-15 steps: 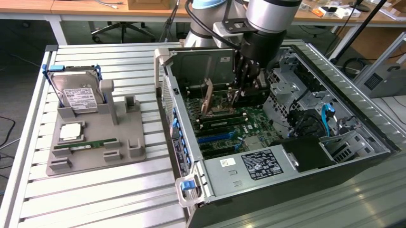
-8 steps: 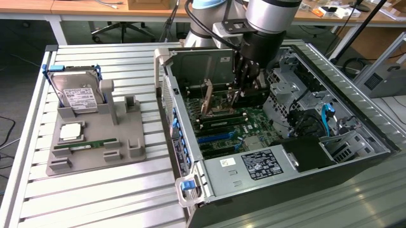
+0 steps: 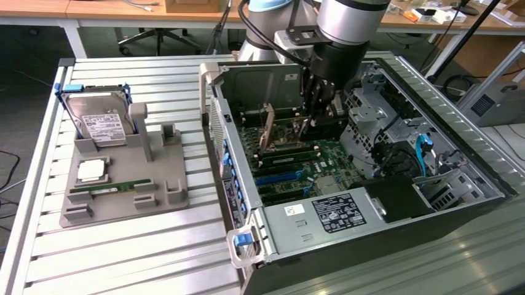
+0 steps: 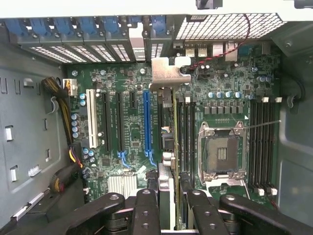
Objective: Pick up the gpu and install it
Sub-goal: 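Insert the gpu into the slot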
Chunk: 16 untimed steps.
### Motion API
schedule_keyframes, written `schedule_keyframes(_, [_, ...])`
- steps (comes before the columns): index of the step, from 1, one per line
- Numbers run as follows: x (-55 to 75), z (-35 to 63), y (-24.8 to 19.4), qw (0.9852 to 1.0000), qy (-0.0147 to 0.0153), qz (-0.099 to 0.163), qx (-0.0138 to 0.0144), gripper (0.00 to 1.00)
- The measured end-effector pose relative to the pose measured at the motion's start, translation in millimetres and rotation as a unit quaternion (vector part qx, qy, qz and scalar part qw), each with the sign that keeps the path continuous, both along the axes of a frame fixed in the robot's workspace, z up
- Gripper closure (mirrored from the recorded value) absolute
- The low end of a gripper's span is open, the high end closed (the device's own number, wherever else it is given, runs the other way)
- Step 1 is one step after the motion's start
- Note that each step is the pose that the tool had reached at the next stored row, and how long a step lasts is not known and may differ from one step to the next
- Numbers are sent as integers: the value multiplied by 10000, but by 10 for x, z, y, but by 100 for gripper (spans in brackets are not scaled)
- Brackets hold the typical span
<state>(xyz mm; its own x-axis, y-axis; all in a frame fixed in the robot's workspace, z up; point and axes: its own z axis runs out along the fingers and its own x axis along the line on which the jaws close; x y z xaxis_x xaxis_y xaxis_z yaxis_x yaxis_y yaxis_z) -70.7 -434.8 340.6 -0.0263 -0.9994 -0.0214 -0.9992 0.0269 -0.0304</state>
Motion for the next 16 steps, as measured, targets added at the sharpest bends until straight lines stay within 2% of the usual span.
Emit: schedule_keyframes(16, [-48, -22, -18, 10000, 0, 0, 0, 73])
